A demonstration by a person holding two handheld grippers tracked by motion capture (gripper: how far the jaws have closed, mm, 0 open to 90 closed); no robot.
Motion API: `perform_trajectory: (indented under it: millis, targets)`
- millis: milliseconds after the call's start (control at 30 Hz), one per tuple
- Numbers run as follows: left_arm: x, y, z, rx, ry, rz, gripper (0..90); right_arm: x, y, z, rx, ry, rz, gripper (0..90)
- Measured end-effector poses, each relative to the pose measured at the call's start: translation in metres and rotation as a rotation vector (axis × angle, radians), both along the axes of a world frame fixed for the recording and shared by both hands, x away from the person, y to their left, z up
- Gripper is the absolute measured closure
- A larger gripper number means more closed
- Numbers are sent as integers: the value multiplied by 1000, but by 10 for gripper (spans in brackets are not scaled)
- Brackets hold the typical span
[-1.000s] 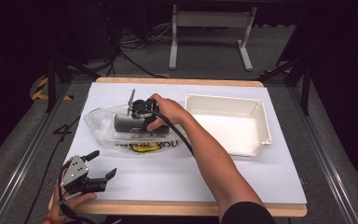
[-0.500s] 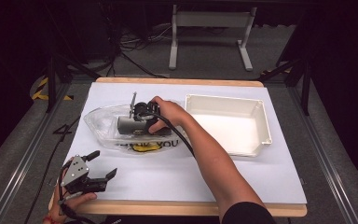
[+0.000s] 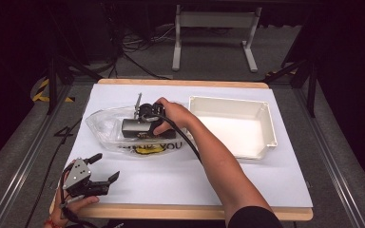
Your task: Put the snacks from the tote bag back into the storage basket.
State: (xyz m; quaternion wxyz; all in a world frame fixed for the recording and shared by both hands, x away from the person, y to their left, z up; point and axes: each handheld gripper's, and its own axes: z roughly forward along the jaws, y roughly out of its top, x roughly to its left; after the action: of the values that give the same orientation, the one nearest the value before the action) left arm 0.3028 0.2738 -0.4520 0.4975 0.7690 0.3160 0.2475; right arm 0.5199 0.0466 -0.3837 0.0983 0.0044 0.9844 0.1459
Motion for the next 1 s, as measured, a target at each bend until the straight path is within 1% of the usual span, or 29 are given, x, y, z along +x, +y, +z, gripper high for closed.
perform_trajectory:
  millis: [200, 267, 367, 467, 500, 700, 733, 867, 1000]
  targets:
    - [0, 0, 0, -1, -3, 0, 130, -1, -1, 2, 7, -9, -3, 389]
    - [0, 0, 0, -2, -3, 0, 130, -2, -2, 3, 10, -7, -11, 388]
    - [0, 0, 0, 0, -2, -2, 130, -1, -5, 5, 21, -14, -7, 382]
    - [1, 0, 0, 0, -1, -2, 130, -2, -7, 7, 25, -8, -13, 377]
    - [1, 0, 0, 1, 0, -2, 130, -2, -7, 7, 33, -16, -12, 373]
    - [1, -1, 0, 1, 1, -2, 130, -4, -12, 15, 46, -28, -19, 362]
    - [1, -1, 0, 1, 1, -2, 130, -5, -14, 18, 57, -32, -21, 361]
    - [1, -1, 0, 2, 2, -1, 130, -8, -17, 23, 67, -45, -21, 355]
    - [1, -1, 0, -2, 2, 1, 130, -12, -20, 30, 66, -62, -17, 352]
